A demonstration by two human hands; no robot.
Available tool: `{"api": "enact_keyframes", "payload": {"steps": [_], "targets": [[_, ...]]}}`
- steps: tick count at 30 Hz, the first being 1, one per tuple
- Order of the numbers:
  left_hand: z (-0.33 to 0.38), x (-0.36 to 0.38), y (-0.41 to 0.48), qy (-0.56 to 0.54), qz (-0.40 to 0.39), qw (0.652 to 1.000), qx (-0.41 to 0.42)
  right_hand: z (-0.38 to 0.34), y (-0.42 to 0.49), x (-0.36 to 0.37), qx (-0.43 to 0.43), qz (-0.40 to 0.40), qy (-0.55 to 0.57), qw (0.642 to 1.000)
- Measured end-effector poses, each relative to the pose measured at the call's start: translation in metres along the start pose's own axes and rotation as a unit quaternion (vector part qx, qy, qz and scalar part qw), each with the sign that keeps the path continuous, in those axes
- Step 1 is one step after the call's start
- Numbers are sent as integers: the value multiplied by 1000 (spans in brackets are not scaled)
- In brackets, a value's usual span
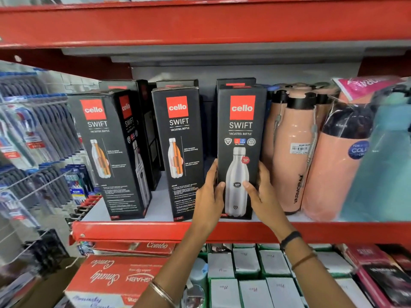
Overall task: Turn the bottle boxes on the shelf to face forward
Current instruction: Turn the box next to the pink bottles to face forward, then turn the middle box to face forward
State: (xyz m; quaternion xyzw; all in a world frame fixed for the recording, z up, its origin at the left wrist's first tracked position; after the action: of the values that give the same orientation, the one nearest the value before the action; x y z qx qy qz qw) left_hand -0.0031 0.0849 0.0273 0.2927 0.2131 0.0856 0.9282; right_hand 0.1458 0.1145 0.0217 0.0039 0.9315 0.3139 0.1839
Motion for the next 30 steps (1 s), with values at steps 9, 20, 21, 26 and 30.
{"api": "enact_keyframes", "payload": {"steps": [9, 20, 21, 26, 30], "targets": [[29, -55, -50, -120, 149, 977, 95, -52, -59, 12, -92, 252, 20, 963], [-43, -99, -36, -180, 31, 979, -86, -75, -22, 136, 39, 53, -74, 995], [-44, -97, -36, -201, 3, 974, -100, -74, -19, 138, 63, 56, -85, 993], [-44, -111, -24, -237, -62, 962, -121, -69, -1, 137, 93, 105, -32, 990], [-33, -130, -8, -154, -36, 984, -86, -71, 7, 130, 49, 129, 30, 990]]}}
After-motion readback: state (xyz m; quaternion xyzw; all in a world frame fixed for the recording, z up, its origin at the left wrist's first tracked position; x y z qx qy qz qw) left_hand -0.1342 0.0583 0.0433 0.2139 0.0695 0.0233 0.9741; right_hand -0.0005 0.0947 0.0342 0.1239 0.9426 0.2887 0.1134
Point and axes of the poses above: each hand's wrist, its own y-axis towards the middle knuckle, its own x-axis out of the palm, z = x × y, the point moved 6 cm from there along y, towards the middle knuckle, and after that the axes turned 1 degree about -z, right-handed, at the moved point
